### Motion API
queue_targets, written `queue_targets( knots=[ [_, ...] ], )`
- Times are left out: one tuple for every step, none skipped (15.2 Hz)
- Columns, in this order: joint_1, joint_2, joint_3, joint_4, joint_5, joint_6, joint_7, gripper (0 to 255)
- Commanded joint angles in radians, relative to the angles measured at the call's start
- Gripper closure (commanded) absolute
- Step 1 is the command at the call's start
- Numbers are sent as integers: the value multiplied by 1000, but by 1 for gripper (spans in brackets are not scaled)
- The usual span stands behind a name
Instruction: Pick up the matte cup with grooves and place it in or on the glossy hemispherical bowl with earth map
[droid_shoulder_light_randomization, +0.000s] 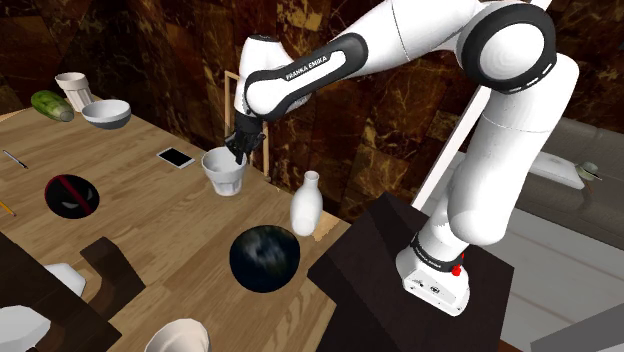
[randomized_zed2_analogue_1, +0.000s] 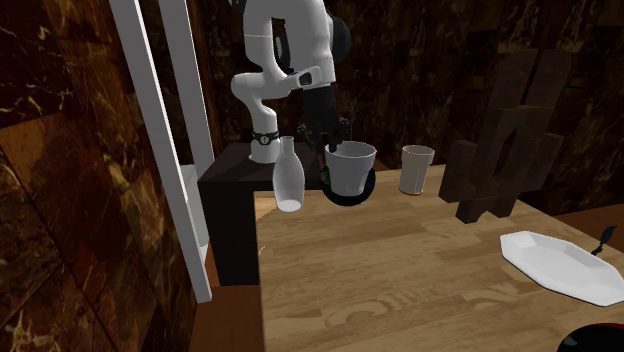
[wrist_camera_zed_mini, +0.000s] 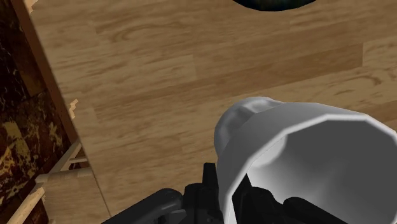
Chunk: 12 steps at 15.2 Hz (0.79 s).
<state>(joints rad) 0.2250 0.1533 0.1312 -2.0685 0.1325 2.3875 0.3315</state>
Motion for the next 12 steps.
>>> queue_targets(
  knots=[
    [1, -12, 0, 14, -2, -25, 5, 255],
    [0, -19, 0, 20, -2, -38, 6, 255],
    [0, -25, 0, 26, -2, -50, 7, 255],
    [0, -31, 0, 32, -3, -62, 9, 255],
    [0, -37, 0, 39, -3, -75, 10, 255],
    [-1, -43, -1, 46, -4, -87, 11, 255],
    [-1, -48, -1, 53, -4, -100, 12, 255],
    [-1, -53, -1, 59, -4, -111, 14, 255],
    [5, -86, 5, 21, -1, -105, 24, 255],
    [12, -119, 11, -16, 2, -99, 34, 255],
    [18, -152, 17, -51, 6, -95, 45, 255],
    [25, -184, 24, -86, 9, -91, 56, 255]
  ],
)
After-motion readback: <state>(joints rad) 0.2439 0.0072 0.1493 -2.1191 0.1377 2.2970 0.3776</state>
